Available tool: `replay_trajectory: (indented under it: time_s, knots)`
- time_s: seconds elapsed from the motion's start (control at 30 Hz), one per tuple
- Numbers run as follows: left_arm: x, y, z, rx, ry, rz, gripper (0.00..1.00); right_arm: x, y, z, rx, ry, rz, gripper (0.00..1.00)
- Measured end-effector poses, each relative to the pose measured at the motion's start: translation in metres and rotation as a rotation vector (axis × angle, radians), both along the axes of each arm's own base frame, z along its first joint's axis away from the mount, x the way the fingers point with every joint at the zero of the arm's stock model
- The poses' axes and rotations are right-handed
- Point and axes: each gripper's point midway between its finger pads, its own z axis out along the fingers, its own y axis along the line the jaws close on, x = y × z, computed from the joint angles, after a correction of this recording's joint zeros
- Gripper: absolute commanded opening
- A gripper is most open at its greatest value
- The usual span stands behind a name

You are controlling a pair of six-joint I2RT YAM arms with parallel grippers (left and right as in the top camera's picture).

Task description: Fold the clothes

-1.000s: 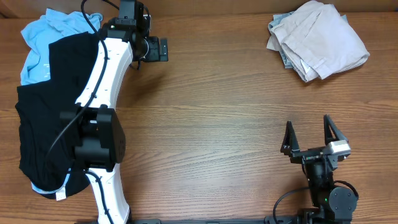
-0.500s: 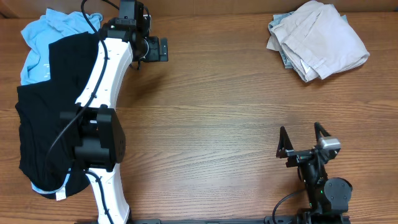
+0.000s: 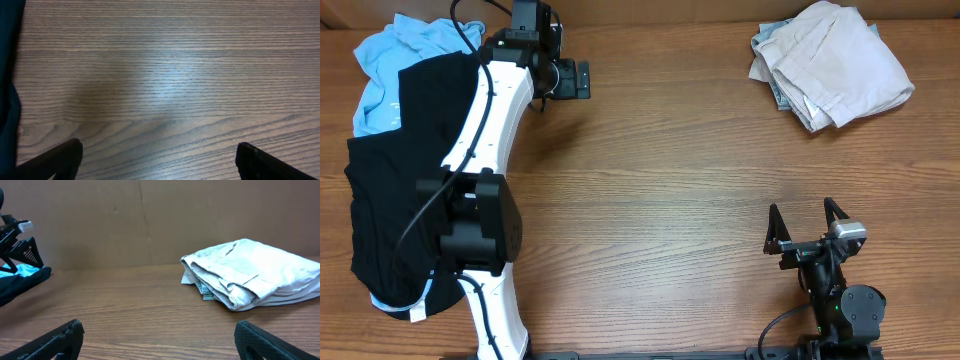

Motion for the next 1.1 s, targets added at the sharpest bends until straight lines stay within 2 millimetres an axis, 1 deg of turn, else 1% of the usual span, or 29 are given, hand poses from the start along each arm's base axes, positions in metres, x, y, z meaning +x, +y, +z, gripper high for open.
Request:
replay_trajectory:
  time_s: [0.37, 0.53, 0.6, 0.67, 0.73, 0.8, 0.87, 0.9, 0.93, 0.97, 1.03, 1.1]
  knots:
    - [0.000, 0.000, 0.000, 0.000, 0.000, 0.000, 1.00, 0.000, 0.000, 0.000, 0.000, 0.000, 0.000, 1.00]
    - [0.001, 0.004, 0.000, 0.000, -0.001, 0.008, 1.00, 0.000, 0.000, 0.000, 0.000, 0.000, -0.001, 1.00]
    - [0.005, 0.006, 0.003, -0.002, -0.020, 0.012, 1.00, 0.000, 0.000, 0.000, 0.000, 0.000, 0.000, 1.00]
    - [0.011, 0.006, 0.012, -0.006, -0.064, 0.014, 1.00, 0.000, 0.000, 0.000, 0.000, -0.001, 0.000, 1.00]
    - [0.017, 0.006, 0.031, -0.013, -0.126, 0.014, 1.00, 0.000, 0.000, 0.000, 0.000, 0.000, 0.000, 1.00]
    - [0.022, 0.005, 0.063, -0.022, -0.217, 0.014, 1.00, 0.000, 0.000, 0.000, 0.000, 0.000, 0.000, 1.00]
    - [0.023, 0.005, 0.104, -0.030, -0.320, 0.015, 1.00, 0.000, 0.000, 0.000, 0.000, 0.000, 0.000, 1.00]
    - [0.019, 0.006, 0.127, -0.032, -0.369, 0.018, 1.00, 0.000, 0.000, 0.000, 0.000, 0.000, 0.000, 1.00]
    - [0.015, 0.008, 0.145, -0.032, -0.403, 0.021, 1.00, 0.000, 0.000, 0.000, 0.000, 0.000, 0.000, 1.00]
    - [0.008, 0.009, 0.167, -0.031, -0.446, 0.025, 1.00, 0.000, 0.000, 0.000, 0.000, 0.000, 0.000, 1.00]
    - [-0.006, 0.014, 0.204, -0.025, -0.532, 0.033, 1.00, 0.000, 0.000, 0.000, 0.000, 0.000, 0.000, 1.00]
    - [-0.020, 0.018, 0.231, -0.014, -0.611, 0.041, 1.00, 0.000, 0.000, 0.000, 0.000, -0.001, 0.000, 1.00]
